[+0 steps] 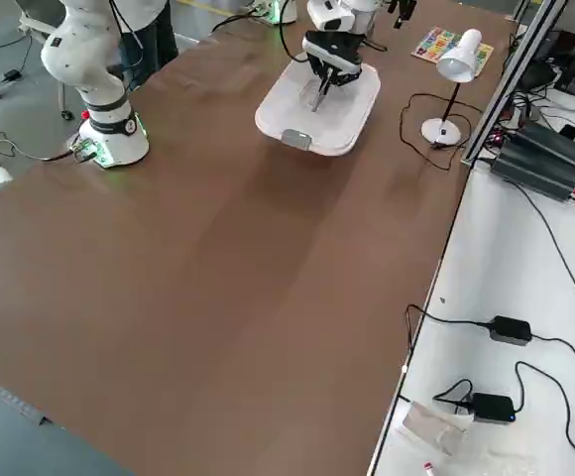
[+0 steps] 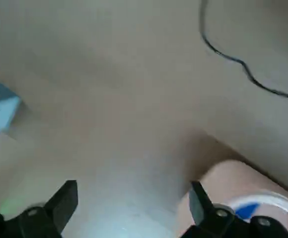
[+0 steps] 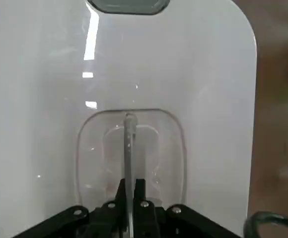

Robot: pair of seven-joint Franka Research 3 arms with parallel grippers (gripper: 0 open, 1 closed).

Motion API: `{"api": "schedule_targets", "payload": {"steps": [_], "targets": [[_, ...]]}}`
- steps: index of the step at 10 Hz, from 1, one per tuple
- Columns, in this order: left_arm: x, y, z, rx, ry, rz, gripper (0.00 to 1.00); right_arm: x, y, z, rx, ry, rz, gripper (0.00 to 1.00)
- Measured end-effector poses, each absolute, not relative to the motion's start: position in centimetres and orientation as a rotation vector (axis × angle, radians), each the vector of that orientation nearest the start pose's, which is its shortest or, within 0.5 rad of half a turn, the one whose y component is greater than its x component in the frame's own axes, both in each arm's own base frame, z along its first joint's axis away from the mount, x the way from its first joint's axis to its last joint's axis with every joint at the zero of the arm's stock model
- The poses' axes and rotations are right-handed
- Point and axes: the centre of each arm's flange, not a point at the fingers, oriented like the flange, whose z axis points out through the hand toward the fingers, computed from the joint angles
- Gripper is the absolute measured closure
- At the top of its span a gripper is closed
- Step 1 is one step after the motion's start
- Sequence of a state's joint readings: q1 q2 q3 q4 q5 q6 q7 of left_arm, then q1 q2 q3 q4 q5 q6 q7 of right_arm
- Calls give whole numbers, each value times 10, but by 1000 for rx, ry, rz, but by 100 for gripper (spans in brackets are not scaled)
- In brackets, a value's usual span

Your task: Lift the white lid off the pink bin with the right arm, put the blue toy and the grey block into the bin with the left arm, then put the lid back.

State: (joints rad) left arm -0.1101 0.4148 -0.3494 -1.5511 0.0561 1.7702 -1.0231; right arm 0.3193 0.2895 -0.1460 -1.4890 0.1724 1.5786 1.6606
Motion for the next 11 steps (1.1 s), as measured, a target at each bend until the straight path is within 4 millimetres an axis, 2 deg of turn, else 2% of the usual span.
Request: {"api": "schedule_targets", "payload": {"steps": [2,3,5,7,8,11], "targets": [[588,-173,411,-2993,-764,211,2,613,136,494,-2336,2186,358,93],[571,-140,408,-2994,-723,188,2,613,136,493,-2335,2186,358,93],[531,-94,392,-2989,-624,167,2,613,135,493,-2335,2187,358,93],[487,-64,364,-2981,-538,154,2,613,135,494,-2334,2187,357,93],[465,-55,349,-2976,-515,145,4,613,135,494,-2334,2187,357,93],[406,-48,282,-3005,-420,71,8,613,135,494,-2334,2187,357,93]]}}
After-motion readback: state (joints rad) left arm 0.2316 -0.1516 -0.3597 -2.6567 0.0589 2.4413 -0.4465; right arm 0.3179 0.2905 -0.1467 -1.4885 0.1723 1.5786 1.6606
